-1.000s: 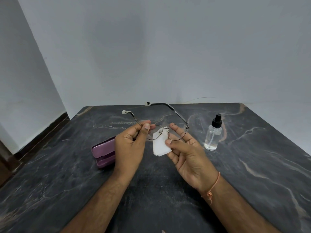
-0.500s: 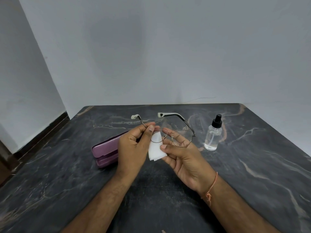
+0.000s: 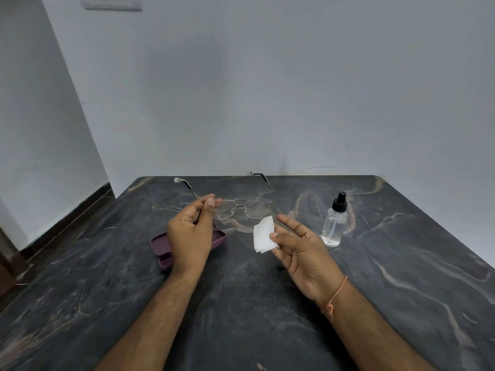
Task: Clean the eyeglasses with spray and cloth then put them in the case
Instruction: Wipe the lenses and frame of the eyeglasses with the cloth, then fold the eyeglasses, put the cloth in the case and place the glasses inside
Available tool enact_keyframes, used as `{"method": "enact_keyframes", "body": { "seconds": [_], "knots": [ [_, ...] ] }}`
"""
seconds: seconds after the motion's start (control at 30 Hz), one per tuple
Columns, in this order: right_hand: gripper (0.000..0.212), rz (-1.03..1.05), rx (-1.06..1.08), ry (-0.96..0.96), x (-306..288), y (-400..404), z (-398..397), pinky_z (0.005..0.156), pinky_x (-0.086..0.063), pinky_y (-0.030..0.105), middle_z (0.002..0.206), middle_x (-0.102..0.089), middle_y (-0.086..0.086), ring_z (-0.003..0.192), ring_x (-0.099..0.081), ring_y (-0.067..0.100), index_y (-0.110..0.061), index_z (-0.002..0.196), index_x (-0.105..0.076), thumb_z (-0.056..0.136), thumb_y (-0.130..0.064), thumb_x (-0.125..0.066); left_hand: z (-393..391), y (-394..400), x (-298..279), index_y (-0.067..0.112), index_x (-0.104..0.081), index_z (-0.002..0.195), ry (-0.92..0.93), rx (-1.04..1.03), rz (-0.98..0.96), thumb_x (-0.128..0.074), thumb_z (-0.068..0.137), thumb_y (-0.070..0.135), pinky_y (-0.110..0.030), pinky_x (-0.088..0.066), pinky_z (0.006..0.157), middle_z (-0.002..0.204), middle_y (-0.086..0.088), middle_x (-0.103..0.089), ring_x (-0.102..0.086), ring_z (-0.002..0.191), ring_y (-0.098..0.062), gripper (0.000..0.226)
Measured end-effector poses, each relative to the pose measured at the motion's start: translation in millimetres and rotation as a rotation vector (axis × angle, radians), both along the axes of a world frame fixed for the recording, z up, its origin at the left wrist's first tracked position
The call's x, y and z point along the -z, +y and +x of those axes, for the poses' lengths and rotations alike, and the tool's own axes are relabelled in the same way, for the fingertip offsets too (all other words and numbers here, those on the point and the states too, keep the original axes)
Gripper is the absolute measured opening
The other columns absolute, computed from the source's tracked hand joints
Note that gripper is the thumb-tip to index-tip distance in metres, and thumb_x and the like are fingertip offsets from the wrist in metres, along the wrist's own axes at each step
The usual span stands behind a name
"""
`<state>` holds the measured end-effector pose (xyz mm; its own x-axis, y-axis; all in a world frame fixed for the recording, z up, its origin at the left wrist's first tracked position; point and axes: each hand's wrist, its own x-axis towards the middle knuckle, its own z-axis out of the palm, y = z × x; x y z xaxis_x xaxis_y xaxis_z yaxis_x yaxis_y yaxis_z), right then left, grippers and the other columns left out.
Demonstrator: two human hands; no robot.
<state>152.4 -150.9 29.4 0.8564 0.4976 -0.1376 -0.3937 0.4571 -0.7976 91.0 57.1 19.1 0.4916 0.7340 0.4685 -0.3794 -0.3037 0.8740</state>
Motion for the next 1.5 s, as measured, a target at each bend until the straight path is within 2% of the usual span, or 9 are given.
{"method": "enact_keyframes", "body": {
  "seconds": [0.3, 0.47, 0.57, 0.73, 0.83, 0.9, 1.07, 1.23, 1.5],
  "knots": [
    [0.053, -0.324, 0.108, -0.197, 4, -10, 14, 0.083, -0.068, 0.042, 0.112, -0.081, 0.012, 0.101, -0.08, 0.026, -0.007, 0.137, -0.062, 0.091, 0.018, -0.067, -7, 3, -1, 0.011, -0.081, 0.121, 0.01, -0.034, -0.015, -0.071, 0.106, 0.023, -0.023, -0.062, 0.097, 0.104, 0.009, -0.085, -0.08, 0.105, -0.008, 0.022],
    [0.056, -0.405, 0.082, -0.227, 5, -10, 15, 0.07, -0.068, 0.033, 0.109, -0.079, 0.009, 0.092, -0.079, 0.02, -0.007, 0.142, -0.057, 0.092, 0.018, -0.066, -10, 2, -2, 0.018, -0.081, 0.119, 0.004, -0.02, 0.022, -0.072, 0.106, 0.024, -0.026, -0.061, 0.097, 0.105, 0.01, -0.085, -0.08, 0.104, -0.007, 0.017],
    [0.056, -0.47, 0.074, -0.28, 6, -10, 17, 0.064, -0.065, 0.028, 0.108, -0.079, 0.007, 0.09, -0.078, 0.017, -0.008, 0.142, -0.057, 0.093, 0.016, -0.067, -12, -2, -1, 0.019, -0.081, 0.121, 0.041, -0.019, 0.084, -0.072, 0.106, 0.023, -0.017, -0.061, 0.084, 0.1, 0.02, -0.084, -0.078, 0.091, -0.002, 0.018],
    [0.059, -0.976, 0.199, -0.824, 11, -17, 15, 0.087, -0.063, 0.031, 0.12, -0.075, -0.015, 0.094, -0.074, 0.005, -0.028, 0.144, -0.06, 0.09, -0.009, -0.074, -13, -6, 0, 0.017, -0.082, 0.122, 0.077, -0.037, 0.162, -0.072, 0.105, 0.023, -0.025, -0.064, 0.089, 0.108, 0.006, -0.085, -0.079, 0.103, -0.008, 0.02],
    [0.054, -1.084, 0.209, -1.011, 9, -20, 8, 0.088, -0.053, 0.021, 0.122, -0.071, -0.022, 0.095, -0.071, 0.0, -0.032, 0.141, -0.063, 0.09, -0.016, -0.072, -14, -7, 2, 0.02, -0.084, 0.119, 0.095, -0.042, 0.192, -0.072, 0.105, 0.026, -0.037, -0.065, 0.085, 0.104, -0.004, -0.085, -0.071, 0.108, -0.015, 0.02],
    [0.048, -1.123, 0.25, -1.096, 10, -22, 6, 0.091, -0.049, 0.021, 0.129, -0.069, -0.021, 0.107, -0.066, 0.003, -0.034, 0.139, -0.065, 0.093, -0.02, -0.071, -15, -7, 1, 0.021, -0.084, 0.118, 0.093, -0.037, 0.188, -0.072, 0.104, 0.026, -0.038, -0.066, 0.094, 0.111, 0.005, -0.085, -0.079, 0.107, -0.013, 0.019],
    [0.034, -0.871, 0.471, -1.124, 10, -22, 8, 0.077, -0.043, 0.006, 0.113, -0.067, -0.024, 0.087, -0.063, 0.003, -0.034, 0.123, -0.071, 0.093, -0.019, -0.077, -17, -10, -1, 0.022, -0.082, 0.119, 0.091, -0.038, 0.206, -0.073, 0.104, 0.023, -0.039, -0.064, 0.101, 0.116, 0.01, -0.083, -0.078, 0.112, -0.003, 0.018],
    [0.022, -0.444, 0.309, -0.779, 6, -16, 6, 0.076, -0.062, 0.046, 0.096, -0.077, -0.01, 0.081, -0.066, 0.011, -0.04, 0.118, -0.078, 0.1, -0.029, -0.073, -18, -11, -1, 0.021, -0.08, 0.123, 0.067, -0.049, 0.224, -0.074, 0.103, 0.023, -0.033, -0.063, 0.101, 0.117, 0.007, -0.083, -0.077, 0.113, -0.001, 0.021],
    [0.018, -0.348, 0.194, -0.765, 1, -17, 4, 0.059, -0.051, 0.032, 0.078, -0.071, 0.004, 0.062, -0.055, 0.019, -0.031, 0.11, -0.084, 0.099, -0.019, -0.074, -18, -14, -2, 0.01, -0.081, 0.125, 0.043, -0.043, 0.266, -0.074, 0.102, 0.023, -0.023, -0.06, 0.102, 0.123, 0.01, -0.08, -0.074, 0.118, 0.002, 0.028]
  ]
}}
